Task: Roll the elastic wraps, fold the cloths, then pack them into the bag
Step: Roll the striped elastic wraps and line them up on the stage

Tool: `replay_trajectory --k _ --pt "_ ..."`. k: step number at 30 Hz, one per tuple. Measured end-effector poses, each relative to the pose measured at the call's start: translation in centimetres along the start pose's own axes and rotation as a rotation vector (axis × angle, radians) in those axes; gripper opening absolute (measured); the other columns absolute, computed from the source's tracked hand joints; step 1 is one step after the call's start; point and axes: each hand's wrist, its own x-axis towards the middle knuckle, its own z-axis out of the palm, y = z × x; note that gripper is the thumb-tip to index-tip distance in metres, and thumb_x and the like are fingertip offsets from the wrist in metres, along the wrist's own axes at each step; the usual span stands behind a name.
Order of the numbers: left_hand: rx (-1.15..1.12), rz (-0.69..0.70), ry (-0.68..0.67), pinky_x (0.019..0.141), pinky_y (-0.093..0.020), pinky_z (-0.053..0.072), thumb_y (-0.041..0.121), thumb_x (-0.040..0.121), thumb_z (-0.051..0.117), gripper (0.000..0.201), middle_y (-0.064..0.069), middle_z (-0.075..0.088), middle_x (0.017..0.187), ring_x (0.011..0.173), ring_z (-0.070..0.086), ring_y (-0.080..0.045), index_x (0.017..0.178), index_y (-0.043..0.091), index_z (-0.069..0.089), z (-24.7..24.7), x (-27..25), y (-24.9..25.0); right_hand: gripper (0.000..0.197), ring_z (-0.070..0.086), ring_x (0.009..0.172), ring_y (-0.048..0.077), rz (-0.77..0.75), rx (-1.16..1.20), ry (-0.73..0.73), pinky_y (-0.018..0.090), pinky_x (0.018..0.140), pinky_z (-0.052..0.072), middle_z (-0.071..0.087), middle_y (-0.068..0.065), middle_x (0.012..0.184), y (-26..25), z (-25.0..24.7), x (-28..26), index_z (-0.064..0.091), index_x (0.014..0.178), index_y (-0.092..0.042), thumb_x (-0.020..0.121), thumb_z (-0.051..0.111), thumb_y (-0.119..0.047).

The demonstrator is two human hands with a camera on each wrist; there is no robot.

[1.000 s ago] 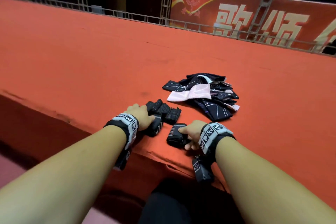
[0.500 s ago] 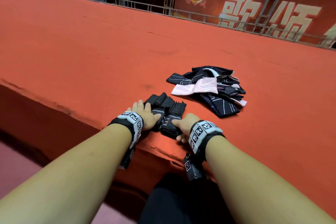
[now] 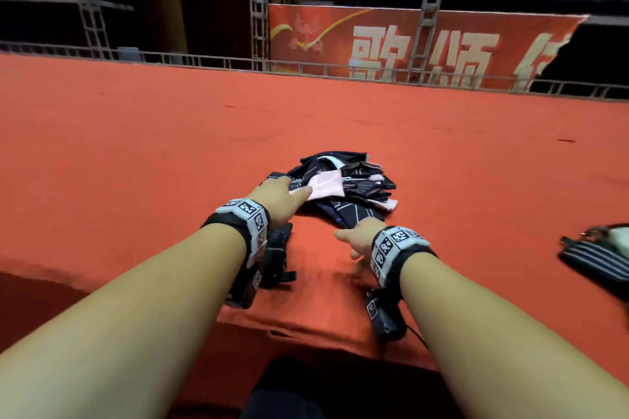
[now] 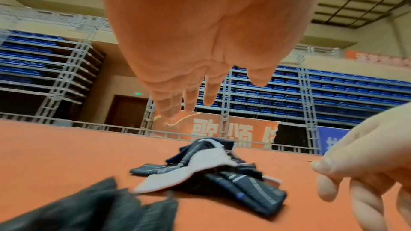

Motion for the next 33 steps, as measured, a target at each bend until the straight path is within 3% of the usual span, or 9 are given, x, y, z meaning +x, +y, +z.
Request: replay_trajectory --k 3,6,11,16,19,23,28,31,33 --pt "0.006 0.124 -0.067 0.095 -0.033 0.044 0.062 0.097 0.041 0.063 -0.011 0.061 0.136 0.12 0.058 -0.03 0.134 0.013 0.057 2.0 1.0 6.5 0.042 0.061 0.053 0.029 0.09 0.141 0.061 0.032 0.052 0.05 0.067 0.022 0.096 4.6 -5.8 -0.3 0.05 0.114 -0.001 0.095 0.065 -0.036" --pt "0.018 0.245 -0.127 0.09 -0.028 0.041 0.063 0.097 0.041 0.052 -0.006 0.067 0.113 0.107 0.06 -0.023 0.108 0.017 0.062 4.9 1.3 13.3 0.042 0.058 0.053 0.026 0.166 0.201 0.168 0.029 0.051 0.044 0.064 0.018 0.087 10.6 -11.6 -1.3 0.053 0.113 0.0 0.096 0.064 -0.036" --pt "0.045 0.382 -0.249 0.112 -0.04 0.038 0.061 0.101 0.041 0.069 -0.013 0.051 0.149 0.137 0.048 -0.03 0.148 0.011 0.046 11.6 1.3 23.4 0.031 0.058 0.05 0.025 0.308 0.273 0.356 0.028 0.05 0.045 0.066 0.016 0.084 21.6 -19.5 -5.0 0.056 0.098 -0.004 0.096 0.064 -0.033" --pt "0.076 0.532 -0.382 0.112 -0.041 0.038 0.061 0.101 0.039 0.069 -0.011 0.048 0.152 0.138 0.047 -0.03 0.151 0.014 0.041 17.2 -0.6 31.5 0.03 0.063 0.046 0.029 0.413 0.323 0.559 0.034 0.049 0.051 0.069 0.014 0.07 30.5 -24.4 -8.3 0.065 0.092 0.003 0.092 0.064 -0.027" --pt "0.09 0.605 -0.452 0.112 -0.037 0.037 0.058 0.103 0.04 0.067 -0.012 0.05 0.151 0.137 0.047 -0.029 0.15 0.012 0.044 20.4 -1.6 35.2 0.034 0.069 0.054 0.035 0.467 0.351 0.743 0.049 0.064 0.06 0.07 0.016 0.06 34.6 -26.2 -9.3 0.068 0.078 0.001 0.086 0.059 -0.031" --pt "0.062 0.681 -0.517 0.112 -0.035 0.038 0.053 0.103 0.045 0.06 -0.009 0.053 0.149 0.136 0.049 -0.027 0.149 0.014 0.046 23.7 -2.9 38.8 0.046 0.062 0.044 0.028 0.49 0.596 0.856 0.043 0.056 0.055 0.064 0.011 0.058 38.8 -26.3 -8.7 0.064 0.078 -0.004 0.078 0.062 -0.05" --pt "-0.134 0.747 -0.547 0.103 -0.027 0.043 0.038 0.102 0.053 0.044 -0.001 0.064 0.136 0.125 0.058 -0.019 0.144 0.024 0.054 26.7 -4.0 42.2 0.058 0.05 0.048 0.023 0.532 0.92 0.789 0.028 0.048 0.037 0.054 0.01 0.06 41.0 -25.5 -7.2 0.061 0.08 -0.003 0.09 0.054 -0.06" --pt "-0.323 0.732 -0.629 0.08 -0.011 0.043 0.037 0.104 0.051 0.041 0.007 0.066 0.116 0.103 0.062 -0.008 0.144 0.032 0.054 28.4 -4.8 44.2 0.069 0.053 0.052 0.025 0.53 0.97 0.723 0.03 0.051 0.038 0.057 0.012 0.064 41.6 -26.1 -6.6 0.063 0.084 -0.001 0.09 0.048 -0.068" --pt "-0.462 0.708 -0.685 0.091 -0.011 0.041 0.041 0.104 0.049 0.041 0.01 0.064 0.124 0.111 0.058 -0.005 0.145 0.038 0.052 29.5 -5.6 45.8 0.071 0.059 0.06 0.028 0.54 0.983 0.687 0.032 0.054 0.041 0.062 0.015 0.07 42.1 -26.5 -6.6 0.064 0.086 0.0 0.092 0.046 -0.068"
